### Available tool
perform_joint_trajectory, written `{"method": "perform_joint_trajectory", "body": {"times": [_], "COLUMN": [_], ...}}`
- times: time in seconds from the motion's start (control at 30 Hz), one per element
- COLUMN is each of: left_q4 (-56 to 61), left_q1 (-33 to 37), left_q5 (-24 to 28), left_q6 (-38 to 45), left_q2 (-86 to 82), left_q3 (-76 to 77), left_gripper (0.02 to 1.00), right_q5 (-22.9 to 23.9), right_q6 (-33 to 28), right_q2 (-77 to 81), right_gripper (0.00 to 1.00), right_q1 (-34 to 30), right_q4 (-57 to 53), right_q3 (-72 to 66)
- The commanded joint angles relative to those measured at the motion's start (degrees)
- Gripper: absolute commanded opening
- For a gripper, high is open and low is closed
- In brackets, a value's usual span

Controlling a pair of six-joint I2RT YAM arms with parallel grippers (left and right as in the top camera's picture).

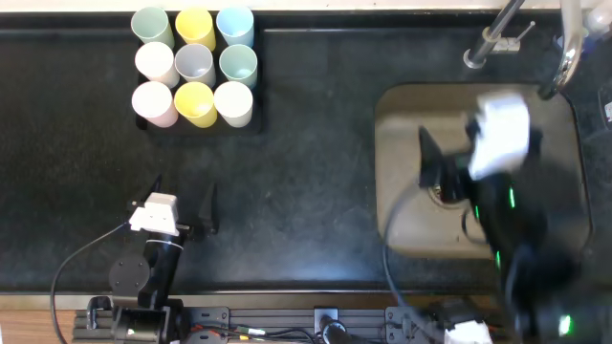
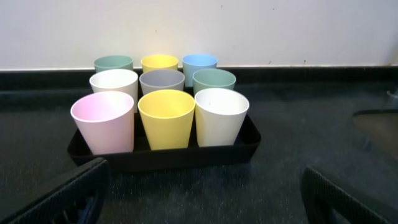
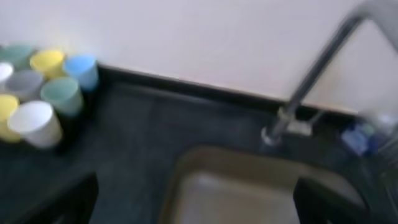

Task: Store Cups

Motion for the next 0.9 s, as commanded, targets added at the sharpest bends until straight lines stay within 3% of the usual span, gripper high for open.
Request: {"method": "perform_joint_trajectory", "body": {"times": [0.03,0.3,0.57,0.83,0.9], "left_q4": [-0.3,-0.3,-0.3,-0.3,-0.3], "left_q1": [0.5,0.5,0.5,0.5,0.5], "left_q5": [-0.1,-0.1,-0.1,-0.1,-0.1], "left_q6": [1.0,1.0,1.0,1.0,1.0], "left_q2": [-0.6,-0.6,-0.6,-0.6,-0.6], "left_q3": [0.0,0.0,0.0,0.0,0.0], "left_gripper": [1.000,1.000,1.000,1.000,1.000], "right_q5": [-1.4,-2.8,-4.6,-4.7,-4.6], "right_q6": [-0.5,2.3,3.7,3.7,3.7], "right_q2": [-14.2,-30.1,-42.4,-42.2,-42.2], "right_gripper": [0.998,0.998,0.998,0.998,0.996], "right_q1": [-3.9,-5.3,-5.4,-5.4,-5.4], "right_q4": [6.6,17.6,36.0,48.6,47.1], "right_q3": [-14.4,-36.1,-53.7,-63.1,-63.7]}}
